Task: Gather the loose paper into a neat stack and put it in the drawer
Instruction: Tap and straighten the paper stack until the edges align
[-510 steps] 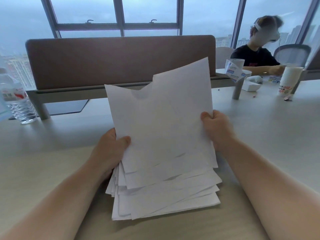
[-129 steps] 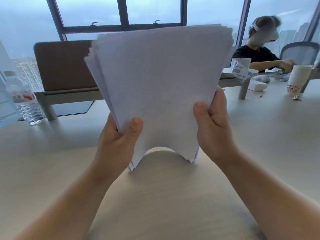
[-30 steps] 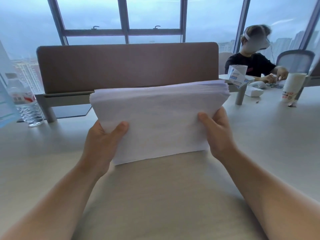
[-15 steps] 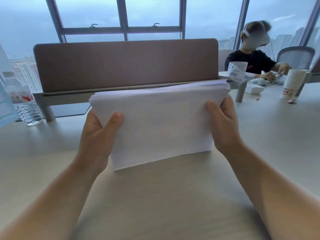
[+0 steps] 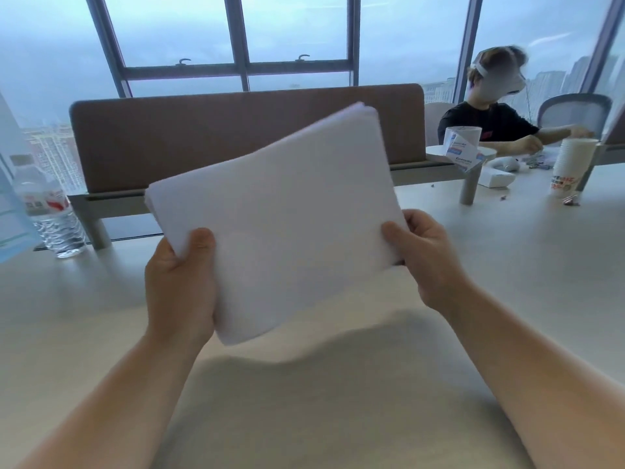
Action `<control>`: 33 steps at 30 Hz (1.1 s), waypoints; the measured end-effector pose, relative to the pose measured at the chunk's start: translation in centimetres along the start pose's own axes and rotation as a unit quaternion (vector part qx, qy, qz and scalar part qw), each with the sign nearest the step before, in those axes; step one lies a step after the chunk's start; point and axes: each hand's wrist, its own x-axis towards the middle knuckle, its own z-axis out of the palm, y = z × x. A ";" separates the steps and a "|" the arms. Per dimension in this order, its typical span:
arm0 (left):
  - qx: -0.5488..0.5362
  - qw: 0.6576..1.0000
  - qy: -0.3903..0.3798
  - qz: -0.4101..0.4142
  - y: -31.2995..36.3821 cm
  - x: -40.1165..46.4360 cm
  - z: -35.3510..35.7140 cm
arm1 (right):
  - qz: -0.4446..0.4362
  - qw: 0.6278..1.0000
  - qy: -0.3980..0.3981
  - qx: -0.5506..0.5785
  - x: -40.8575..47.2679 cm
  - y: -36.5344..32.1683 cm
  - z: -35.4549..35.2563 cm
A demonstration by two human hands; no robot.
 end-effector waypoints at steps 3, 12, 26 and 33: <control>-0.123 0.990 0.041 -0.058 0.5 0.0 0.7 | 0.125 0.983 -0.076 0.115 -0.6 0.3 0.6; -0.156 0.959 -0.149 -0.182 0.5 -3.1 2.9 | 0.181 0.964 -0.088 0.173 -2.5 1.6 4.6; 0.120 0.957 -0.226 -0.136 -1.0 -2.3 1.8 | -0.029 0.994 0.008 -0.100 -2.3 -0.4 2.3; 0.112 0.975 -0.190 0.029 0.6 -2.3 1.8 | -0.201 0.970 0.043 -0.131 -3.5 -3.2 2.3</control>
